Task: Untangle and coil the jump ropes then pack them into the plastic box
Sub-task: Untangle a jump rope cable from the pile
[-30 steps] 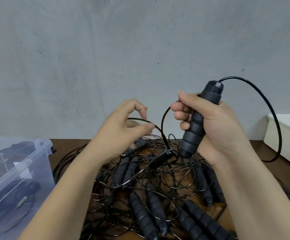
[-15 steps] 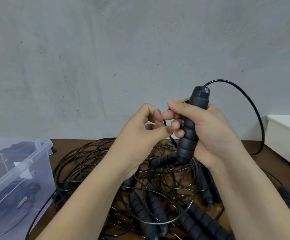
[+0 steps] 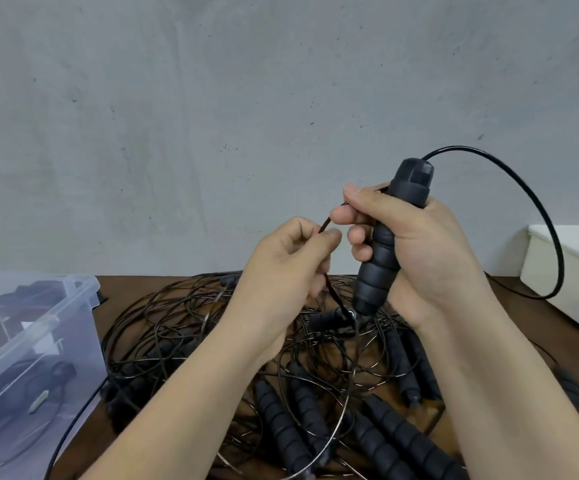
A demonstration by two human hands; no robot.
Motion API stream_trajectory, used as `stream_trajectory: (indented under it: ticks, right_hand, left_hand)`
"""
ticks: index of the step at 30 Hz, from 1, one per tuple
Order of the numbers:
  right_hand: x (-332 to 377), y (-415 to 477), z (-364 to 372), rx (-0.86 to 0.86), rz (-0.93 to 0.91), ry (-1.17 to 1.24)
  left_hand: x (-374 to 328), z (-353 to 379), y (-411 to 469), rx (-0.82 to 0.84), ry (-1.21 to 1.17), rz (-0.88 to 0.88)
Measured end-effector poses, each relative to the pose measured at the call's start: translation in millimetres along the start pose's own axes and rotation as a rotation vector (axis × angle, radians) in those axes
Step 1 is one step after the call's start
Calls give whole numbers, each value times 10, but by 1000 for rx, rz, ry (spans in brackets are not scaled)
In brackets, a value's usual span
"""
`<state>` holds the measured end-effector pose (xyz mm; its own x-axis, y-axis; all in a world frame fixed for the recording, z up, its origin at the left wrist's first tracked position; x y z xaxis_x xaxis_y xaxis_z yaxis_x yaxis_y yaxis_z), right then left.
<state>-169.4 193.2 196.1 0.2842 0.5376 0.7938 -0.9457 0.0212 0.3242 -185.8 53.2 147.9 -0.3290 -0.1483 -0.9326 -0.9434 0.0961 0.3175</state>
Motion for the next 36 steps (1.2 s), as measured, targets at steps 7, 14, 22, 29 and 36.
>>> stream_trajectory:
  ticks: [7, 14, 22, 29, 36]
  right_hand:
    - [90, 42, -191, -96, -78, 81]
    - [-181, 82, -171, -149, -40, 65]
    - [-432, 91, 2, -31, 62, -156]
    - [-387, 71, 18, -22, 94, -23]
    - [-280, 45, 57, 102, 38, -281]
  left_hand:
    - [-115, -333, 103, 81, 237, 95]
    - [-186, -650, 170, -93, 729, 184]
    - [-281, -412, 37, 54, 687, 271]
    - [-439, -402, -29, -233, 483, 428]
    - [-264, -246, -9, -145, 518, 358]
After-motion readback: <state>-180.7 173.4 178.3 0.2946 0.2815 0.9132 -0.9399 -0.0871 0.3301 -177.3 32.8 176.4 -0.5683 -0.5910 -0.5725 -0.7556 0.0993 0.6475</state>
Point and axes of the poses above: each hand's wrist, its own y-axis towards the middle knuckle, its own z-axis out of the palm, x = y × z, the point moved 9 cm from there along y, towards the middle knuckle, and after that the axes turned 12 degrees about y, right-handed, at the moved point
